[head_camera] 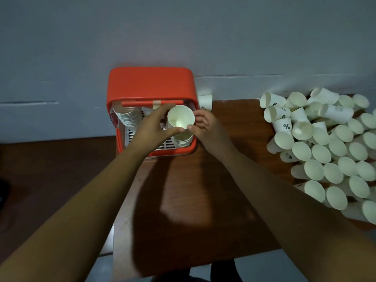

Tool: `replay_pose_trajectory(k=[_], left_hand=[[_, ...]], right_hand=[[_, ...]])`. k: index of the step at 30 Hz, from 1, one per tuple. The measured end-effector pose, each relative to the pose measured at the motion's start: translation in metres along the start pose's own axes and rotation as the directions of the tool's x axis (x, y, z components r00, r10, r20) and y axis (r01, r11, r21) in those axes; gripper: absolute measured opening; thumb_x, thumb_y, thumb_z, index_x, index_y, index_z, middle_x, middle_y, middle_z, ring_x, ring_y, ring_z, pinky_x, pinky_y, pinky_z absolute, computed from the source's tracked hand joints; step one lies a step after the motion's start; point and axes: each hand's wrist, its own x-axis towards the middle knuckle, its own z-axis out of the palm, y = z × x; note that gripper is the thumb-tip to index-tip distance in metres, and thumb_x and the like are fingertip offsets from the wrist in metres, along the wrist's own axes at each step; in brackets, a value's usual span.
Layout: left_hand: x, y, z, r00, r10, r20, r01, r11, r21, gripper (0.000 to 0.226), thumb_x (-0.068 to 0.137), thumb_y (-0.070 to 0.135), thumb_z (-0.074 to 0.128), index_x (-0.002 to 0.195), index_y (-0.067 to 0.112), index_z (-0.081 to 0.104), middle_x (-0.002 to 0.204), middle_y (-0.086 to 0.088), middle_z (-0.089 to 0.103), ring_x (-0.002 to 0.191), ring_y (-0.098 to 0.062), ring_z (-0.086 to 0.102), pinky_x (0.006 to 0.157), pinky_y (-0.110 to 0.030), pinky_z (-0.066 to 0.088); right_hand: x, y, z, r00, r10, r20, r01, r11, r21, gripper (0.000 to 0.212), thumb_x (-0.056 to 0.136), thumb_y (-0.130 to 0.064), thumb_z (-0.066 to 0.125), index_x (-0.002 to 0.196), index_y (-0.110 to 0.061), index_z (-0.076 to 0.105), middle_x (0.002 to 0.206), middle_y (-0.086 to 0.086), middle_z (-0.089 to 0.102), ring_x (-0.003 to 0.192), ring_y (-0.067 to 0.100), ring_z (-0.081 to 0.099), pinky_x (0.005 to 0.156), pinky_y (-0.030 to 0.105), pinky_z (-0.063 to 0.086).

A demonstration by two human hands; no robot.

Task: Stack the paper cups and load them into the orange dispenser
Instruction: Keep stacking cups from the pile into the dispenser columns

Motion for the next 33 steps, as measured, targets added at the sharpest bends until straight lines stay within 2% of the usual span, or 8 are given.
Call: replay_pose_trajectory(k=[5,10,15,18,23,27,31,33], left_hand=[[-0.01,-0.004,0.008,0.992,0.102,-0.075,-0.099,0.994,0.036,0.069,0.079,0.035,0.083,0.139,0.019,0.054,0.13,0.007,0.054,0.114,-0.006,0.053,0.093,-0.006,0.04],[-0.012,-0.004,0.009,0.993,0.074,-0.088,-0.076,0.997,-0.03,0.067,0.081,0.037,0.081,0.14,0.027,0.052,0.128,0.013,0.051,0.117,-0.007,0.053,0.097,-0.025,0.048],[-0.01,-0.003,0.014,0.993,0.086,-0.083,-0.091,0.994,-0.054,0.062,0.082,0.042,0.078,0.137,0.034,0.051,0.126,0.03,0.049,0.119,-0.005,0.053,0.099,-0.028,0.048],[-0.009,-0.018,0.02,0.999,0.042,-0.001,-0.042,0.999,-0.035,0.066,0.08,0.05,0.076,0.138,0.028,0.053,0.134,0.013,0.057,0.12,-0.009,0.056,0.1,-0.036,0.05],[-0.004,-0.034,0.032,0.999,-0.013,0.05,0.009,0.997,0.076,0.069,0.08,0.036,0.082,0.14,0.02,0.054,0.135,0.001,0.06,0.118,-0.011,0.054,0.099,-0.031,0.045],[0.005,-0.041,0.042,0.992,-0.081,0.098,0.068,0.989,0.128,0.078,0.079,0.039,0.082,0.146,0.018,0.048,0.142,-0.004,0.054,0.127,-0.019,0.05,0.099,-0.026,0.038],[0.006,-0.041,0.041,0.992,-0.081,0.098,0.064,0.984,0.168,0.078,0.081,0.038,0.081,0.147,0.016,0.047,0.144,-0.007,0.053,0.129,-0.023,0.05,0.101,-0.027,0.038],[0.003,-0.039,0.041,0.992,-0.078,0.096,0.058,0.979,0.194,0.077,0.081,0.036,0.081,0.147,0.014,0.046,0.145,-0.007,0.052,0.132,-0.023,0.048,0.1,-0.022,0.033]], right_hand=[[-0.005,0.003,0.004,1.0,-0.011,-0.01,0.011,1.0,-0.022,0.046,0.091,-0.027,0.065,0.134,-0.02,0.051,0.13,-0.005,0.06,0.114,0.006,0.057,0.091,0.021,0.05],[-0.007,0.004,0.001,0.999,-0.053,-0.001,0.053,0.996,-0.068,0.045,0.095,-0.029,0.061,0.138,-0.023,0.049,0.133,-0.008,0.057,0.112,0.001,0.055,0.082,0.01,0.042],[-0.009,0.003,-0.002,0.996,-0.077,-0.052,0.073,0.994,-0.086,0.043,0.095,-0.032,0.06,0.136,-0.027,0.049,0.131,-0.011,0.057,0.11,-0.001,0.054,0.081,0.008,0.042],[-0.011,0.017,0.002,0.998,-0.056,-0.035,0.051,0.992,-0.119,0.042,0.094,-0.03,0.063,0.134,-0.026,0.051,0.131,-0.011,0.057,0.11,-0.002,0.052,0.083,0.01,0.042],[-0.003,0.048,0.016,0.999,-0.019,-0.04,0.008,0.965,-0.26,0.049,0.092,-0.028,0.065,0.138,-0.025,0.049,0.138,-0.007,0.053,0.127,0.009,0.047,0.105,0.032,0.043],[0.003,0.059,0.025,0.999,0.02,-0.045,-0.031,0.965,-0.261,0.051,0.093,-0.026,0.064,0.141,-0.023,0.046,0.14,-0.004,0.052,0.128,0.011,0.047,0.102,0.026,0.039],[0.006,0.06,0.028,0.998,0.027,-0.06,-0.04,0.973,-0.227,0.048,0.092,-0.023,0.065,0.137,-0.021,0.049,0.134,-0.003,0.058,0.118,0.005,0.052,0.093,0.019,0.042],[0.006,0.059,0.027,0.998,0.041,-0.047,-0.049,0.981,-0.188,0.046,0.09,-0.02,0.066,0.134,-0.019,0.051,0.13,-0.003,0.06,0.111,0.001,0.054,0.093,0.023,0.049]])
